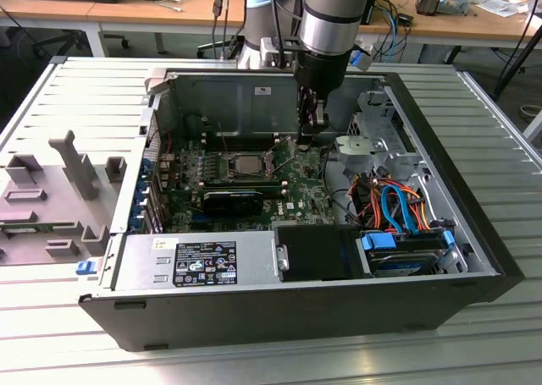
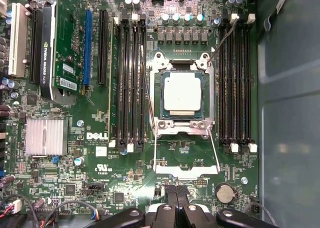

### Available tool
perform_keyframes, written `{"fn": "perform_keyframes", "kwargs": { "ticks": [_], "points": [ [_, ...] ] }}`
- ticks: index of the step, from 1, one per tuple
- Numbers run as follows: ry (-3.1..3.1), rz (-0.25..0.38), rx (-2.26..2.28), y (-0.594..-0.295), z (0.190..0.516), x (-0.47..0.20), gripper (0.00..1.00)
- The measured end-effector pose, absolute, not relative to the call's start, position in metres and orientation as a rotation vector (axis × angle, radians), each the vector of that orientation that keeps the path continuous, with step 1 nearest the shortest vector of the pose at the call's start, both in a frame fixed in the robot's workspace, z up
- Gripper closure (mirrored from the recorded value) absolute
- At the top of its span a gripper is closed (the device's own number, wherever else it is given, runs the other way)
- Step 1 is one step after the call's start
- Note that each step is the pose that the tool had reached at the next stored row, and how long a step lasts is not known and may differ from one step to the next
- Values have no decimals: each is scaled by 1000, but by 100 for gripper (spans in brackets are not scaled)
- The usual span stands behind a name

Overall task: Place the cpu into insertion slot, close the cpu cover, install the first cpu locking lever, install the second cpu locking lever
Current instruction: 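Close the cpu cover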

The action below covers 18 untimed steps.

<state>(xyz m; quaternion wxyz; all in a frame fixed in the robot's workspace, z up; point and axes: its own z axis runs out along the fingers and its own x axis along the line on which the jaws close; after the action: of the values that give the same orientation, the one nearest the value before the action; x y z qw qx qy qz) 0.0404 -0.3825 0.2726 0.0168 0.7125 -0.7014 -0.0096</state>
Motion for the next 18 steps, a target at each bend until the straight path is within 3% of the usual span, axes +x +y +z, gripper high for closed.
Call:
{"fn": "perform_keyframes", "kwargs": {
  "ticks": [18],
  "points": [
    [-2180,-30,2215,-382,269,42,89]
  ]
}}
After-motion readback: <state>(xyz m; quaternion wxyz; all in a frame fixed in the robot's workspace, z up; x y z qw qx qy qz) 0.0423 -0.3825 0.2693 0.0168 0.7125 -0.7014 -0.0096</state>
